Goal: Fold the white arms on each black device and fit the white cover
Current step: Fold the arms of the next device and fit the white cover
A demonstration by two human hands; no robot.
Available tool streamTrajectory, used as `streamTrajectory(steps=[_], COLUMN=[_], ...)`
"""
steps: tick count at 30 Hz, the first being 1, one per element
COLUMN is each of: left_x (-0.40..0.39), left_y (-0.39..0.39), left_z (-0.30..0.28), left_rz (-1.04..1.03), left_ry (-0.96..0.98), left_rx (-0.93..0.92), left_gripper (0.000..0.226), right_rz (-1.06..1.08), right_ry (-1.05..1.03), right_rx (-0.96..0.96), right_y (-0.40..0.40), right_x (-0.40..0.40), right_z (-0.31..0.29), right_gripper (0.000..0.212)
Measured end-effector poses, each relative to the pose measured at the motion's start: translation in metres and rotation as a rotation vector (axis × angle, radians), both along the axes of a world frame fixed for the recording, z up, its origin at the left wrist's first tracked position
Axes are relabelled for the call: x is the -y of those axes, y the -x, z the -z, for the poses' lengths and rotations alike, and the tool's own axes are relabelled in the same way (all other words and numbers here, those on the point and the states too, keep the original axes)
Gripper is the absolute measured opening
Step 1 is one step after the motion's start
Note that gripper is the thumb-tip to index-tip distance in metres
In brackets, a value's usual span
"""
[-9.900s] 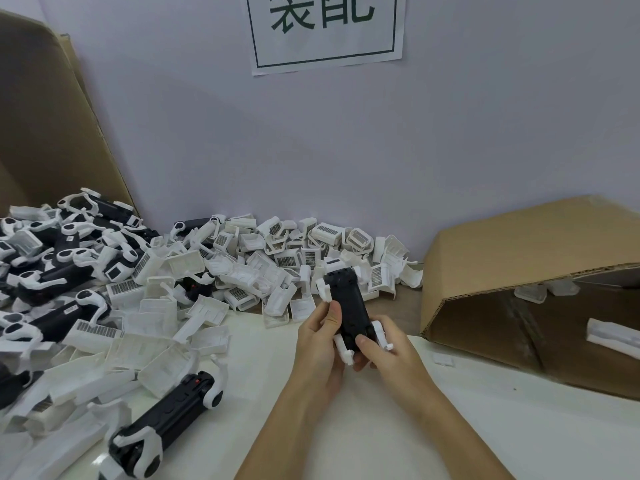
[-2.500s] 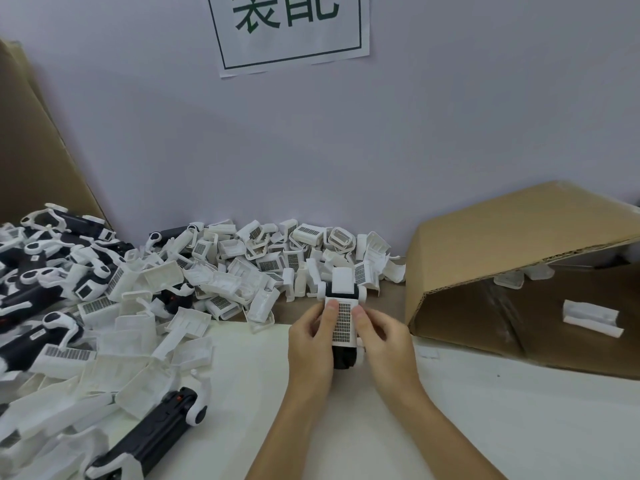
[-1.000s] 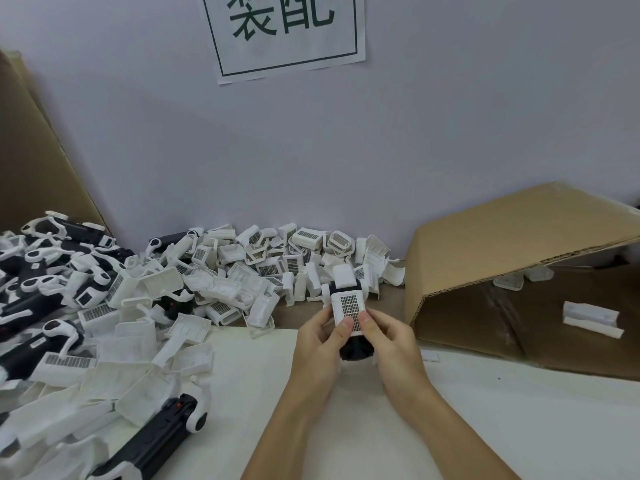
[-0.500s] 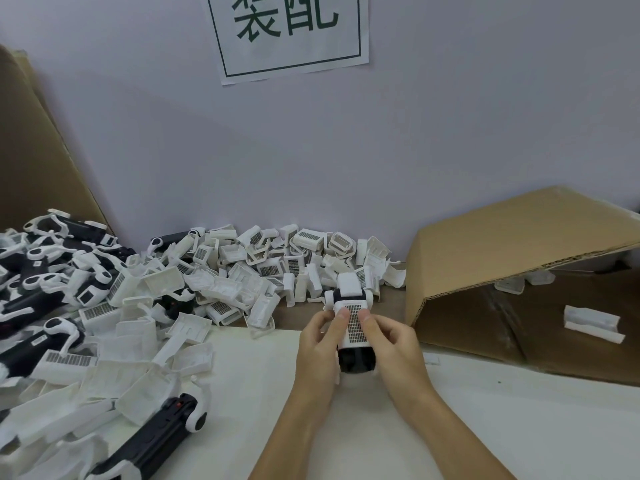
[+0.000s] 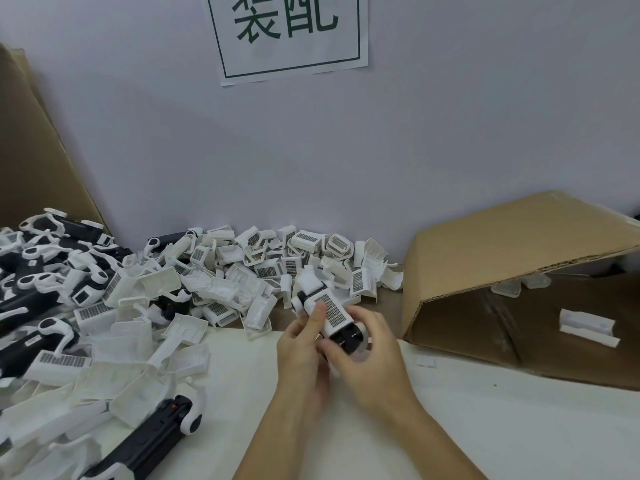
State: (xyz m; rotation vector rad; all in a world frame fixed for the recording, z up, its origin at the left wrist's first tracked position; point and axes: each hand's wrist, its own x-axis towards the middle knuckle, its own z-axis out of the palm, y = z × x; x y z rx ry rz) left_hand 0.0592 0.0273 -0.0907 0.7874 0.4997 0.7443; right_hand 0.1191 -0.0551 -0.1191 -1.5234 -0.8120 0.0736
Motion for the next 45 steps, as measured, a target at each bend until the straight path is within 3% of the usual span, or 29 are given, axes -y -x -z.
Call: streamTrajectory(steps=[2, 4, 8, 12, 13, 16, 18, 26, 28, 31, 33, 37, 41, 45], left_x=[0.001, 0.002, -0.005, -0.021, -0.024, -0.027, -0.026, -0.025, -0.024, -0.026, -0.030, -0.035, -0.031, -0.031], left_y=[-0.001, -0.001, 0.002, 0.011, 0.014, 0.017, 0.019, 0.023, 0.023, 0.023, 0.025, 0.029, 0.023, 0.020], left_z=[-0.001, -0.002, -0.002, -0.002, -0.004, -0.004, -0.006, -0.008, -0.008, -0.008, -0.009, -0.011, -0.011, -0.009], left_rz=[0.013, 0.018, -0.114, -0.385, -0.362, -0.114, 0.020, -0.040, -0.083, -0.111, -0.050, 0.103, 0.046, 0.015], left_ry=[0.041, -0.004, -0.178, -0.373, -0.401, -0.428, -0.409, -0.423, -0.407, -0.364, -0.342, -0.374, -0.408, -0.430], left_rx=[0.000, -0.031, -0.170, -0.242, -0.226, -0.175, -0.133, -0.114, -0.129, -0.162, -0.169, -0.103, -0.053, -0.030], left_gripper=[0.045, 0.042, 0.034, 0.013, 0.004, 0.023, 0.021, 0.025, 0.027, 0.025, 0.022, 0.025, 0.039, 0.041], right_rz=[0.046, 0.103, 0.095, 0.026, -0.027, -0.192, -0.231, -0.235, -0.241, -0.240, -0.177, -0.142, -0.144, -0.158], right_ry=[0.018, -0.008, -0.149, -0.167, -0.159, -0.092, -0.077, -0.098, -0.132, -0.079, -0.050, -0.096, -0.105, -0.118], right_rx=[0.118, 0.116, -0.197, -0.452, -0.497, -0.576, -0.607, -0.645, -0.587, -0.431, -0.371, -0.586, -0.794, -0.872], right_y=[0.002, -0.001, -0.008, -0.018, -0.020, -0.025, -0.028, -0.029, -0.028, -0.026, -0.025, -0.027, -0.029, -0.031], right_x=[-0.002, -0.001, 0.004, 0.011, 0.013, 0.016, 0.017, 0.017, 0.018, 0.018, 0.016, 0.016, 0.016, 0.017], right_z=[0.001, -0.002, -0.007, -0.010, -0.011, -0.013, -0.014, -0.016, -0.015, -0.011, -0.010, -0.015, -0.020, -0.021], right_gripper=[0.044, 0.035, 0.012, 0.036, 0.040, 0.044, 0.044, 0.028, 0.020, 0.028, 0.015, 0.032, 0.034, 0.039])
